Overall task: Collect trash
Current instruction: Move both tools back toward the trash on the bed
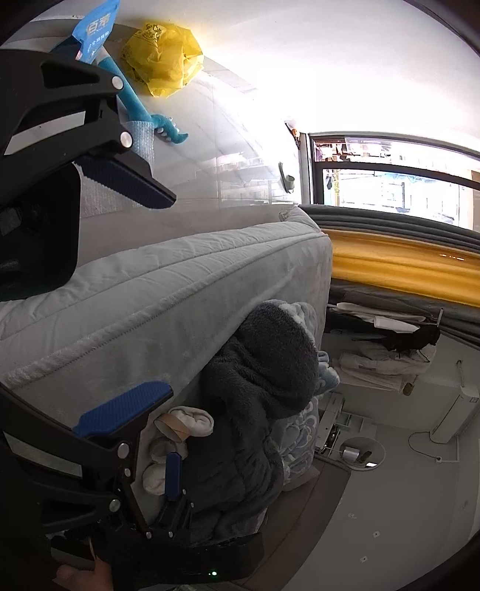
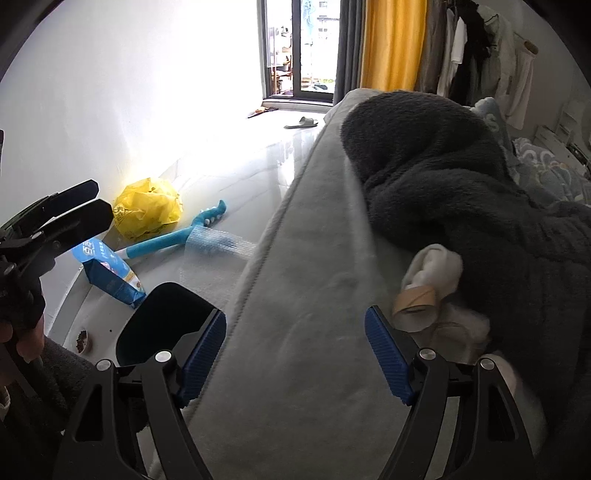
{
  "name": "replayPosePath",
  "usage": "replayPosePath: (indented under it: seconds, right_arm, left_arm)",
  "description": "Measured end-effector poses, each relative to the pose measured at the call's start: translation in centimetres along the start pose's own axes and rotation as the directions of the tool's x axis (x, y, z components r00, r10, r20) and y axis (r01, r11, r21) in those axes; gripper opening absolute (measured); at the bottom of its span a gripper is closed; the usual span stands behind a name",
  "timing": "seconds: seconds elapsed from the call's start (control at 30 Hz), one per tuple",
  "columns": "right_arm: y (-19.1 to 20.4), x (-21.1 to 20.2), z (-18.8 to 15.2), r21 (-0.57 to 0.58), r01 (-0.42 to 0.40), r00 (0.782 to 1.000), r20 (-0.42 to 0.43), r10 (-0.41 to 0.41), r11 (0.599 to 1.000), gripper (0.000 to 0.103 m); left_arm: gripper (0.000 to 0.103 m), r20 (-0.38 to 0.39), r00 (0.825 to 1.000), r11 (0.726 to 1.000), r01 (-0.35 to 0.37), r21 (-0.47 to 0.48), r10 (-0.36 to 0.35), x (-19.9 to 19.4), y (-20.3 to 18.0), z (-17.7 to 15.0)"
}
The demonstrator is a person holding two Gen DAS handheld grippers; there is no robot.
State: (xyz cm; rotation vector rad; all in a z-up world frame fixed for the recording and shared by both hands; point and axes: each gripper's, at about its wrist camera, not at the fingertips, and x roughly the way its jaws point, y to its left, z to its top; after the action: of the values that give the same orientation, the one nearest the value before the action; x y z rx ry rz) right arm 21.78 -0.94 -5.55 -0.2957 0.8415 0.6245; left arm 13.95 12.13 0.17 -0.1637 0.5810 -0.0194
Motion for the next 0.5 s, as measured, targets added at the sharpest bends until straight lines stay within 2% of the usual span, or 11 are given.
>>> replayPosePath:
  seconds: [0.23, 0.37, 0.5]
  right_arm:
    - [-5.7, 0.7, -1.5, 0.037, 0.06, 0.998, -0.006, -0.06, 0.998, 0.079]
    - [-8.6, 1.4, -2.9, 0.079, 0.079, 0.997, -0.01, -0.079, 0.994, 0.079]
    - [-10.3, 0.8, -3.5, 0.085, 0.081, 0.996, 0.035, -0.084, 0.993, 0.079]
  left_arm:
    - [0.096, -0.026, 0.999, 0.999, 0.041, 0.029, -0.04, 3.2, -3.0, 0.4]
    - [0.096, -0.061, 0.996, 0.998, 0.063, 0.01, -0.062, 5.4, -4.6, 0.5]
    - [0.096, -0.082, 0.994, 0.996, 0.081, 0.031, -0.078, 7.2, -6.5, 0.5]
